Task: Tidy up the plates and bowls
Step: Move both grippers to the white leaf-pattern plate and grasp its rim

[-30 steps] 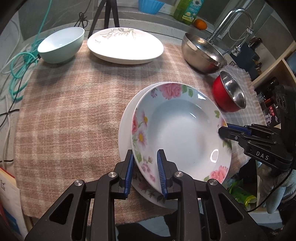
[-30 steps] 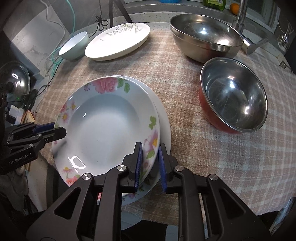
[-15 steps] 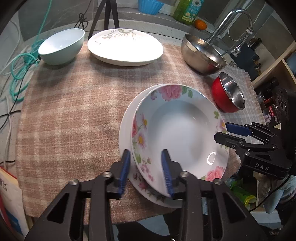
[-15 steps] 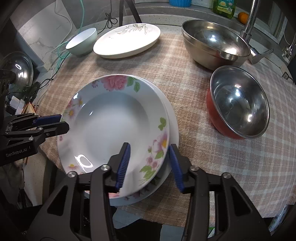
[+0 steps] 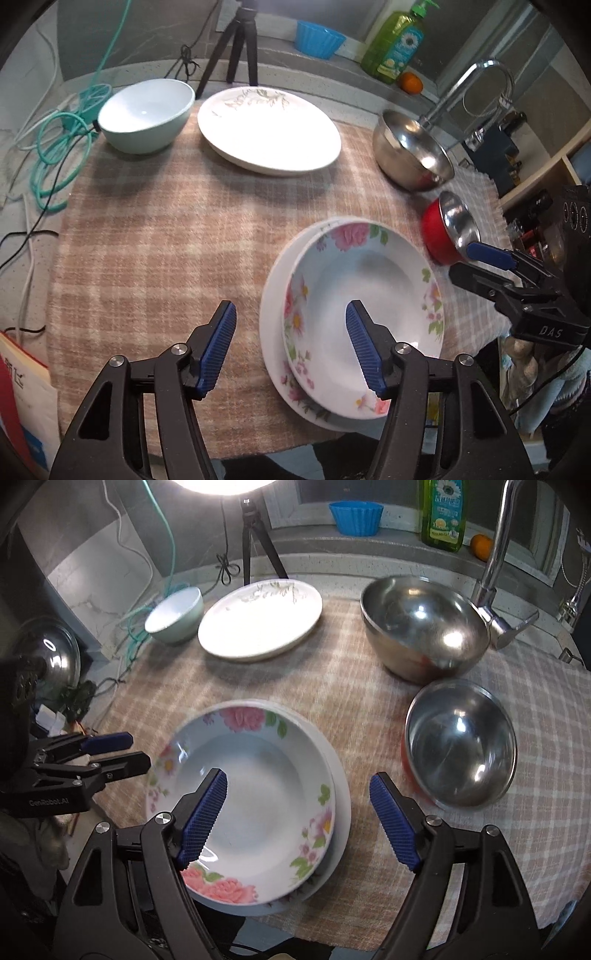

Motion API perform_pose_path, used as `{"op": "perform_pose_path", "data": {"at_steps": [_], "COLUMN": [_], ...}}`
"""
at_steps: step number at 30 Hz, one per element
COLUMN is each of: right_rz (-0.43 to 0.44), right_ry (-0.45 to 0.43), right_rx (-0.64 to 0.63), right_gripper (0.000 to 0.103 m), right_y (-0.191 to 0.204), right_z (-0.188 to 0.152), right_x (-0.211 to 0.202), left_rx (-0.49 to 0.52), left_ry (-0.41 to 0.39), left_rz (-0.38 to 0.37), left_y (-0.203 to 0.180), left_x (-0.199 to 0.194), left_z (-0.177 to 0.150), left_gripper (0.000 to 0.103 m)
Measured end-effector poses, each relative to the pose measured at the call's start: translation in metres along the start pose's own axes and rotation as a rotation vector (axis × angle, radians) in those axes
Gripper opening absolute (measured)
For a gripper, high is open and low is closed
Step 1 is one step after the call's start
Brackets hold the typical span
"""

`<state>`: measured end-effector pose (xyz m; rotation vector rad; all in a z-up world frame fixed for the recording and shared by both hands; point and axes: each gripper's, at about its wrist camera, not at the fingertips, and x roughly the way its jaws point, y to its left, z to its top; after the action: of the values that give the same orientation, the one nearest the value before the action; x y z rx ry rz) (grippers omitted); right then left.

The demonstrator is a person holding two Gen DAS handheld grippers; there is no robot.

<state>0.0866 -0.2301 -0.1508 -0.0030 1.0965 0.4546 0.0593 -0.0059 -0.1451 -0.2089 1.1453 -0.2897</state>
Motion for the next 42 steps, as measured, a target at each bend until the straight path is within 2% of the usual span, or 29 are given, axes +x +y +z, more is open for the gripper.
{"op": "perform_pose_path", "data": {"at_steps": [10,15,22,26,29,32,42], "right_rz": [0.077,0.085,0.156,0.196,0.208,0.199,0.119], "right_ry": [-0.1,-0.117,-0.045,0.028,0.052,0.09,0.189], "right_rx": [-0.03,-0.043,0.026,0.09,0.11,0.125,0.082], "right_gripper": [0.082,0.082,0.082,0.082,0.082,0.081,0.063], "right_y": [0.006,0.004,-0.013,-0.028,-0.033,-0.038,-0.036], "right_z": [0.086,0.128,0.167,0.189,0.195,0.204,0.225], "right_x": [-0.03,-0.02,0.026,0.073,0.089,0.115,0.173], "left_rx": [-0.09,-0.165,-0.242,-0.262,-0.285,-0.315,-0.358], "left_ry": [-0.104,-0.139,-0.136,-0.138,-0.136,-0.125,-0.096], "left_rz": [-0.013,-0.035,-0.053,-0.049,-0.051,-0.061,-0.071], "left_y": [0.027,0.044,0.054,0.055,0.057,0.061,0.065], "left_x": [-0.016,-0.013,0.01,0.023,0.033,0.044,0.073], "left_z": [0.04,0.057,0.071,0.081,0.088,0.094,0.106], "left_gripper": [0.061,0.061,0.06,0.058,0.055,0.05,0.042]}}
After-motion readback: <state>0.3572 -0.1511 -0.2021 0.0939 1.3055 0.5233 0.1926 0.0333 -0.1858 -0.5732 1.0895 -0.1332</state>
